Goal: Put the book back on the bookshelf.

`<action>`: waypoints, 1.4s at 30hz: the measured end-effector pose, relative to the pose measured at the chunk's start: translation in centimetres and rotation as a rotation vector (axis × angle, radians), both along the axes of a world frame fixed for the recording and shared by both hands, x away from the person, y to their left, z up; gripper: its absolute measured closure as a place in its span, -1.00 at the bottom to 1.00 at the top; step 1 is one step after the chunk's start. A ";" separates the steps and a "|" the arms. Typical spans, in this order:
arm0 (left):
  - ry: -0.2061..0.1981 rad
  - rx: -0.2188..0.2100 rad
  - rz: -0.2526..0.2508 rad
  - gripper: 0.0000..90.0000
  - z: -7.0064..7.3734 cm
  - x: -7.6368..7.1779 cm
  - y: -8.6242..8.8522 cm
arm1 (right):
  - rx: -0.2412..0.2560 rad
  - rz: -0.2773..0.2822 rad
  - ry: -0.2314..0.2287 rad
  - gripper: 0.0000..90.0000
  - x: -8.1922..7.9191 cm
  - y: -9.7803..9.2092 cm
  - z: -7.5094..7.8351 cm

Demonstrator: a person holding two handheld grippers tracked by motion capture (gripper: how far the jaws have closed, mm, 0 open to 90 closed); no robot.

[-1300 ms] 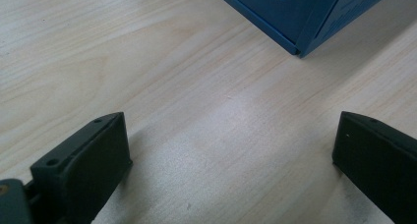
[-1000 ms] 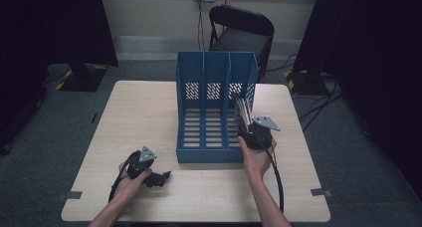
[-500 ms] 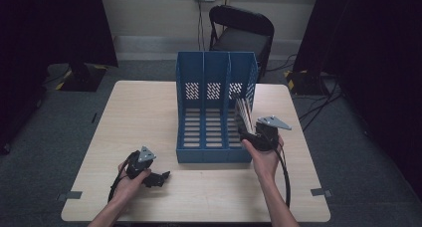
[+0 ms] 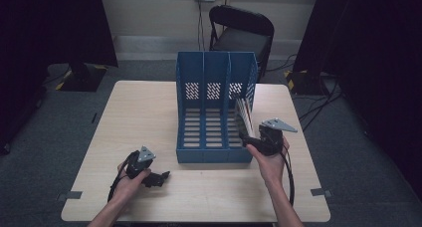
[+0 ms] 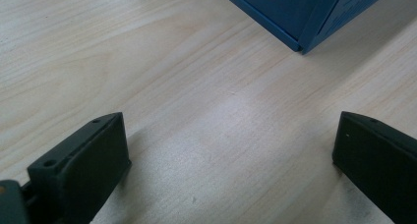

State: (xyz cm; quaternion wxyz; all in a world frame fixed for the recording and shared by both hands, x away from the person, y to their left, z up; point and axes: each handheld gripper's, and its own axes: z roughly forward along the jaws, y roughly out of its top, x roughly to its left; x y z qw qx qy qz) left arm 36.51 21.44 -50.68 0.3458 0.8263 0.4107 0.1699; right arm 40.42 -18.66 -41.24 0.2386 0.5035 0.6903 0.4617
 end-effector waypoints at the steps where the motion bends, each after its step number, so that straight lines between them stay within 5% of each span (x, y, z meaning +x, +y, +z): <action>1: 0.000 0.000 0.001 -1.00 0.0 0.0 0.0 | 0.006 0.011 0.002 -0.60 -0.1 -0.1 0.0; 16: -0.001 0.001 -0.001 -1.00 0.0 0.0 0.2 | -0.008 0.070 0.045 -0.69 -3.0 -2.5 0.2; 24: 0.001 0.002 -0.001 -1.00 0.0 0.0 0.2 | -0.008 0.049 0.083 -0.69 -4.5 -4.8 -1.2; 29: -0.002 -0.001 0.006 -1.00 0.0 0.0 0.4 | -0.056 0.059 0.139 -0.68 -5.4 -5.8 -2.5; 36: -0.002 -0.001 0.008 -1.00 0.0 0.0 0.4 | -0.072 0.041 0.136 -0.66 -6.4 -7.3 -4.0; 39: -0.002 -0.001 0.008 -1.00 0.0 0.0 0.4 | -0.135 0.050 0.238 -0.66 -6.3 -7.7 -5.8; 42: -0.003 -0.002 0.007 -1.00 0.0 0.0 0.3 | -0.147 0.036 0.258 -0.58 -5.9 -7.8 -6.2</action>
